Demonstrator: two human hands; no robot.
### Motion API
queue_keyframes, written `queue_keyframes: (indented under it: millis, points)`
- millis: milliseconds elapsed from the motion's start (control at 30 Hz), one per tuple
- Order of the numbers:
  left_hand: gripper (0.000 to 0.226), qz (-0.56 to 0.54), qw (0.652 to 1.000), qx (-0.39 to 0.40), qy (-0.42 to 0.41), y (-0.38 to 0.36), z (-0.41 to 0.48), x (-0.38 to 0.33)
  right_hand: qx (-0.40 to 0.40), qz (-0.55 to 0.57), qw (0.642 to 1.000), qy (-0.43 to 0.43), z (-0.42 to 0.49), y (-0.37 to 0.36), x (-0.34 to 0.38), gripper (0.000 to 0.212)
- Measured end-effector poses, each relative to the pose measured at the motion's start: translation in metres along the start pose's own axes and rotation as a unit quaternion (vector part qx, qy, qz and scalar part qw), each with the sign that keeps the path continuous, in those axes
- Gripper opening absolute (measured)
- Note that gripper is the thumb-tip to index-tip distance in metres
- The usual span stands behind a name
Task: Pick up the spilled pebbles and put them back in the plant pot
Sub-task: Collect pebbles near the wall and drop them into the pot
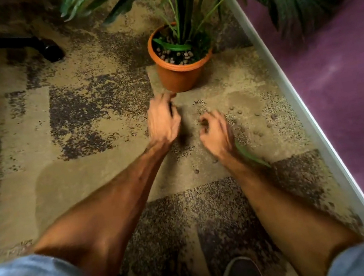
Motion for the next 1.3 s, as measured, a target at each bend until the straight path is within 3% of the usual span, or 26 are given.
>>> queue_keyframes:
  millis: [100, 167, 233, 300, 500, 667, 733, 867, 1100, 1300]
  points:
    - [0.045, 0.04, 0.992, 0.114, -0.027, -0.029, -0.034, 0.013, 0.076, -0.052, 0.995, -0.034, -0.026, -0.014, -0.025, 0.058]
    - [0.061, 0.093, 0.971, 0.215, -0.043, -0.051, -0.054, 0.021, 0.139, -0.081, 0.987, -0.018, -0.033, -0.022, -0.028, 0.074]
    - [0.075, 0.135, 0.945, 0.291, -0.07, -0.071, -0.069, 0.026, 0.18, -0.095, 0.979, 0.006, -0.032, -0.027, -0.025, 0.076]
    - [0.075, 0.15, 0.931, 0.315, -0.111, -0.084, -0.078, 0.025, 0.178, -0.083, 0.98, 0.023, -0.025, -0.029, -0.02, 0.071]
    - [0.052, 0.144, 0.948, 0.236, -0.158, -0.09, -0.076, 0.013, 0.083, -0.053, 0.994, 0.041, -0.016, -0.01, -0.02, 0.029]
    - [0.043, 0.149, 0.951, 0.227, -0.148, -0.095, -0.064, 0.008, 0.134, -0.078, 0.985, 0.082, -0.001, -0.015, -0.015, 0.017]
    - [0.044, 0.143, 0.957, 0.216, -0.133, -0.097, -0.059, 0.008, 0.129, -0.08, 0.987, 0.057, 0.0, -0.016, -0.015, 0.019]
    - [0.041, 0.164, 0.95, 0.214, -0.158, -0.101, -0.053, 0.008, 0.131, -0.111, 0.985, 0.023, -0.017, -0.024, -0.021, 0.045]
    - [0.046, 0.166, 0.947, 0.235, -0.145, -0.097, -0.029, 0.006, 0.082, -0.19, 0.978, -0.039, -0.06, -0.007, -0.047, 0.052]
    - [0.024, 0.13, 0.957, 0.21, -0.155, -0.088, -0.034, 0.01, 0.106, -0.155, 0.975, -0.12, -0.059, 0.001, -0.055, 0.065]
Point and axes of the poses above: each hand's wrist, its own z-axis towards the middle knuckle, its own y-axis out of the back of the hand, x = y × z, the point moved 6 cm from there along z, towards the middle knuckle, and after that the axes turned 8 degrees about z, right-handed, at the moved point
